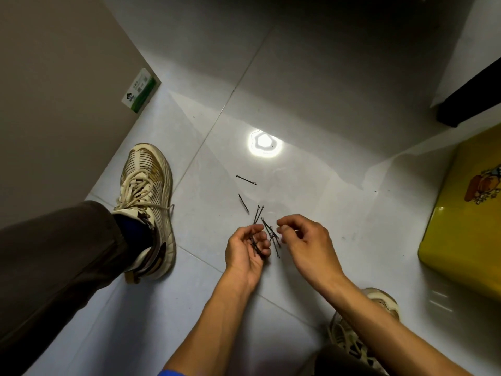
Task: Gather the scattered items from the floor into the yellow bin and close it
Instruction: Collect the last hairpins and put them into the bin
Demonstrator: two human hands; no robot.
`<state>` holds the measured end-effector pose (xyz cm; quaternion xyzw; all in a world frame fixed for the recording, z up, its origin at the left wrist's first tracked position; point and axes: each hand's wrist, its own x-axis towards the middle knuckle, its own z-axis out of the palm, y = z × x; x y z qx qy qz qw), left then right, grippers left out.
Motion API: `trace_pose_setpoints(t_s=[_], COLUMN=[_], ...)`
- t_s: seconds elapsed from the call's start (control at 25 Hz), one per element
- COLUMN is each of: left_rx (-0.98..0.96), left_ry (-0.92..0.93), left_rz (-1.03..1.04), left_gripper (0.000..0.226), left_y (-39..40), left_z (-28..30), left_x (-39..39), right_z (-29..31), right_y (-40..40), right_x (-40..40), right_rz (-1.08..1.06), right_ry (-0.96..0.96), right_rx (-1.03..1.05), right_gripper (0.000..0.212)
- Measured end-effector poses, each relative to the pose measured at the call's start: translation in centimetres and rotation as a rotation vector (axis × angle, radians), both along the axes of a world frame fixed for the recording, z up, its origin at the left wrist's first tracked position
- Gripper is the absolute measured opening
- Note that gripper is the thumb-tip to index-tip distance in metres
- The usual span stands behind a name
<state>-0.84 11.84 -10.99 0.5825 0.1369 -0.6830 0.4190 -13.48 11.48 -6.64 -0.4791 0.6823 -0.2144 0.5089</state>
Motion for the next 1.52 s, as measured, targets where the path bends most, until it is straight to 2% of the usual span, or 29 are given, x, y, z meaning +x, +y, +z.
trace_pose_setpoints(t_s=[0.16, 0.24, 0.32, 0.4, 0.44, 0.52, 0.56, 0.64, 0.72, 0.8, 0.92, 1.0, 1.04, 1.12, 1.24, 1.28, 1.32, 1.36, 1.44, 1.52], left_rx=[0.049, 0.061, 0.061, 0.054, 0.051, 0.031, 0.022, 0.025, 0.046, 0.085, 0.108, 0.089, 0.075, 0.050, 0.011, 0.003, 0.007, 0.011, 0.012, 0.019], left_ry=[-0.061, -0.062, -0.064, -0.061, -0.058, -0.066, -0.077, -0.074, -0.074, -0.101, -0.109, -0.096, -0.093, -0.092, -0.080, -0.081, -0.071, -0.056, -0.043, -0.058], left_rz=[-0.001, 0.040, 0.066, 0.051, 0.041, 0.038, 0.057, 0.089, 0.096, 0.104, 0.090, 0.080, 0.078, 0.077, 0.075, 0.090, 0.110, 0.118, 0.121, 0.109], left_gripper=[0.029, 0.031, 0.030, 0.029, 0.029, 0.034, 0.036, 0.040, 0.039, 0.037, 0.034, 0.033, 0.033, 0.035, 0.040, 0.043, 0.047, 0.051, 0.055, 0.055], left_y=[0.5, 0.6, 0.7, 0.8, 0.7, 0.4, 0.2, -0.1, -0.1, 0.1, 0.2, 0.3, 0.4, 0.5, 0.3, 0.3, 0.5, 0.6, 0.7, 0.7], left_z=[-0.3, -0.5, -0.8, -0.9, -0.8, -0.8, -0.9, -0.9, -0.8, -1.0, -1.0, -1.0, -1.0, -1.1, -1.1, -1.2, -1.3, -1.3, -1.3, -1.2], left_x=[1.7, 2.5, 3.1, 2.9, 2.5, 1.9, 1.7, 1.3, 0.9, 1.3, 2.3, 2.9, 3.2, 3.5, 3.0, 2.9, 2.6, 2.4, 2.4, 2.8], right_z=[-4.5, -5.6, -5.9, -5.7, -5.1, -3.8, -3.2, -2.4, -2.5, -3.5, -5.0, -5.5, -5.4, -5.1, -4.0, -3.6, -3.4, -3.5, -4.4, -5.6], right_y=[1.3, 1.8, 1.2, 0.4, 0.0, -0.4, -0.5, 0.0, 0.5, 0.7, 1.1, 1.2, 1.1, 0.8, 0.9, 0.9, 1.1, 1.4, 1.4, 0.8], right_x=[0.7, 1.6, 1.6, 1.3, 1.1, 1.5, 1.9, 2.4, 2.0, 0.8, 0.1, 0.8, 1.1, 1.3, 1.1, 1.7, 2.2, 2.4, 1.8, 0.5], right_rz=[0.531, 0.634, 0.632, 0.536, 0.403, 0.124, 0.070, 0.129, 0.180, 0.301, 0.808, 0.981, 1.002, 0.906, 0.455, 0.380, 0.350, 0.318, 0.274, 0.395], right_ry=[0.626, 0.736, 0.764, 0.727, 0.607, 0.236, 0.079, -0.025, 0.063, 0.229, 0.556, 0.651, 0.674, 0.645, 0.228, 0.123, 0.096, 0.131, 0.363, 0.638], right_rx=[-0.098, -0.102, -0.146, -0.133, -0.073, 0.074, 0.106, 0.096, -0.041, -0.210, -0.303, -0.286, -0.262, -0.186, -0.067, -0.080, -0.104, -0.133, -0.178, -0.186], right_gripper=[0.016, 0.012, 0.007, 0.011, 0.013, 0.011, 0.011, 0.012, 0.012, 0.011, 0.016, 0.017, 0.018, 0.016, 0.008, 0.008, 0.011, 0.014, 0.014, 0.014])
